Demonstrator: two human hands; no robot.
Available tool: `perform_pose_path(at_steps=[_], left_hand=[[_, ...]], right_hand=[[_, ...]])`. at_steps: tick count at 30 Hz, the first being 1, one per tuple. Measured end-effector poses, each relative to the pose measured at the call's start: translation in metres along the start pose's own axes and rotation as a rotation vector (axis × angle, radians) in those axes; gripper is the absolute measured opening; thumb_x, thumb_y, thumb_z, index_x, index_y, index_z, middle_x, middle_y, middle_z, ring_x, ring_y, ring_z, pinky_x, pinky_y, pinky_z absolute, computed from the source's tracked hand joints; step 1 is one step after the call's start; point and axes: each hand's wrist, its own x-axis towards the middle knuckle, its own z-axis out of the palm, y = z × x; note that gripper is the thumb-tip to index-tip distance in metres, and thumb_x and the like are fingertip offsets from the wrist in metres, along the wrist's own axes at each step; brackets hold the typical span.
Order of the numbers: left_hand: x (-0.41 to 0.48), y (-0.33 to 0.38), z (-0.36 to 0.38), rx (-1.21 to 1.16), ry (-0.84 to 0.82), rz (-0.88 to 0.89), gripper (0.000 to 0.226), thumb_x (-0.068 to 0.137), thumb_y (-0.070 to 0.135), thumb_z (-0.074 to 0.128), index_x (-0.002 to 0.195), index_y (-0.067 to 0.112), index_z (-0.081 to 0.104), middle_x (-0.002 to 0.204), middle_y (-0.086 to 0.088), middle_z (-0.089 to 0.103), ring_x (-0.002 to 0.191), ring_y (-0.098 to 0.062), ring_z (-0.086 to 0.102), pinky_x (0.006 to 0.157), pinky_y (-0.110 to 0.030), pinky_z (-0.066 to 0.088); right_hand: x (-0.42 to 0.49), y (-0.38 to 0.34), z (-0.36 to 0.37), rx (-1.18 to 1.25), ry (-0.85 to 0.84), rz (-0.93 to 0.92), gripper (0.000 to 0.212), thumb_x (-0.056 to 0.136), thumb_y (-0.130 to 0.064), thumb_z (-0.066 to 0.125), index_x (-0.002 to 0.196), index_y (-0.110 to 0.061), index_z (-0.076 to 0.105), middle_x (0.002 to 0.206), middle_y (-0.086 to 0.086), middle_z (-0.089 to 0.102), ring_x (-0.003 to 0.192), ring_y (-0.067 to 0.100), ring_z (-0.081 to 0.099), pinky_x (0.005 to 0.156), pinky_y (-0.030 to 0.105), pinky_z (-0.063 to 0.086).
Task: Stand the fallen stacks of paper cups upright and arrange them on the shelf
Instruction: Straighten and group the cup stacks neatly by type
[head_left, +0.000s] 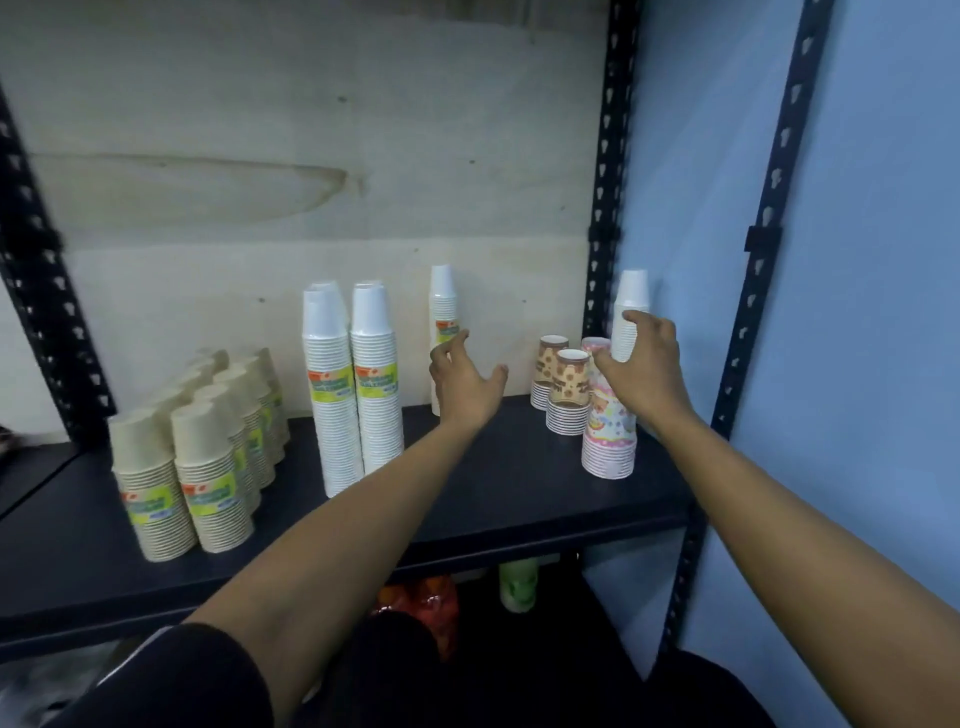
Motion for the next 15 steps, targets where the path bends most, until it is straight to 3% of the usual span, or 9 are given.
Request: perform_pose_path(at_steps=[8, 11, 15], left_hand=[[0.066, -0.036, 0.043, -0.019, 0.181, -0.221, 0.088, 0.081, 0.03, 0.079, 0.151, 0.024, 0.025, 0.156, -0.008, 0.021, 0.143, -0.033, 0.027, 0.117, -0.051, 0.032], [0.08, -0.049, 0.052, -0.07, 0.208, -0.279, 0.092, 0.081, 0.026, 0.08, 0.153, 0.025, 0.022, 0.156, -0.009, 0.023, 0.14, -0.032, 0.031, 0.116, -0.051, 0.033], [0.093, -0.06, 0.059, -0.099, 0.248, -0.368, 0.09, 0.082, 0.021, 0.078, 0.153, 0.027, 0.022, 0.153, -0.009, 0.03, 0.138, -0.031, 0.034, 0.116, -0.053, 0.029]], right_hand=[[0.049, 0.038, 0.006, -0.015, 0.014, 0.115, 0.086, 0.091, -0.026, 0.07, 0.159, -0.017, 0.019, 0.159, 0.015, 0.025, 0.145, 0.033, 0.031, 0.116, 0.045, 0.031], [0.061, 0.046, 0.009, 0.025, -0.01, 0.187, 0.084, 0.093, -0.025, 0.067, 0.16, -0.016, 0.018, 0.159, 0.014, 0.032, 0.145, 0.03, 0.035, 0.115, 0.042, 0.033], [0.069, 0.051, 0.018, 0.123, -0.076, 0.294, 0.08, 0.094, -0.023, 0.064, 0.159, -0.018, 0.018, 0.15, 0.01, 0.049, 0.134, 0.029, 0.05, 0.101, 0.038, 0.043]])
